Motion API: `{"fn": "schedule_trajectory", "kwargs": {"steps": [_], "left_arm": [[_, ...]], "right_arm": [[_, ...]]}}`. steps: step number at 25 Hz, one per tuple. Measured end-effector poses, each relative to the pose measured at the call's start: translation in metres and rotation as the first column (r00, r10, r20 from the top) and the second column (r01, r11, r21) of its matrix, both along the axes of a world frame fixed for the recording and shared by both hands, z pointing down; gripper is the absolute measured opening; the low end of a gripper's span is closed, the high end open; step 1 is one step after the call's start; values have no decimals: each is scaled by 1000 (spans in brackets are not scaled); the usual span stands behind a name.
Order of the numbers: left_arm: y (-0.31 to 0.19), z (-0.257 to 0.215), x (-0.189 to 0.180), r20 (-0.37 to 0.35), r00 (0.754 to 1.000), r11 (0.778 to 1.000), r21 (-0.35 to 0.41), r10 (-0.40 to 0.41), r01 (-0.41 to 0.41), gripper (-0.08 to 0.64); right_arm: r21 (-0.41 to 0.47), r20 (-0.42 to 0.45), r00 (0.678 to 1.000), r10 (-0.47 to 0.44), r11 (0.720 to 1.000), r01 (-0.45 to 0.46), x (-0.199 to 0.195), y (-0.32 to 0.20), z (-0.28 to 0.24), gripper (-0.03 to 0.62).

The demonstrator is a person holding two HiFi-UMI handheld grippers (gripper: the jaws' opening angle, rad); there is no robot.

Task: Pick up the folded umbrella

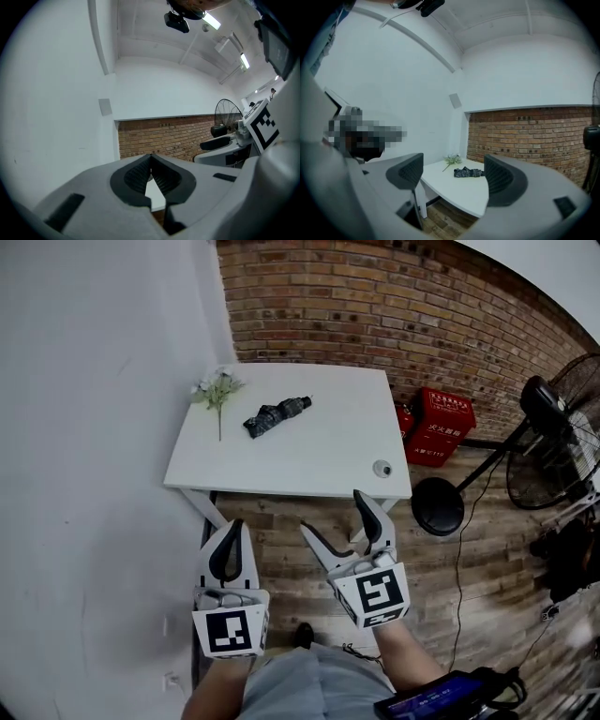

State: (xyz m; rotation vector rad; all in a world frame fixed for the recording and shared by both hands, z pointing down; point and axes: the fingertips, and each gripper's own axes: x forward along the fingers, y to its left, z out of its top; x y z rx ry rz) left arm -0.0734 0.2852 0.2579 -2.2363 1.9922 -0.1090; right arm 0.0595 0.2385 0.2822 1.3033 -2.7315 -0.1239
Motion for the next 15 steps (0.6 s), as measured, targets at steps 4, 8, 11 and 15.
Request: {"fn": "schedule_trajectory", "kwargs": {"steps": [4, 8, 11, 15], "left_arm": [[-16, -4, -5, -2, 1000, 1000, 16, 14, -14, 6], [-30, -2, -4, -6, 1000, 999, 16, 28, -28, 6], [-37, 2, -2, -6, 999, 999, 9, 37, -37, 6], [-48, 10, 0, -4, 999, 999, -5, 45, -45, 6]], "right_arm": [[9, -3, 1000, 14, 1000, -14, -4, -12, -4, 403], [13, -8, 999, 33, 999, -33, -2, -22, -4, 402], [2, -5, 999, 44, 999, -44, -1, -28, -2, 402], [4, -8, 999, 54, 999, -53, 2, -41, 5, 402]]}}
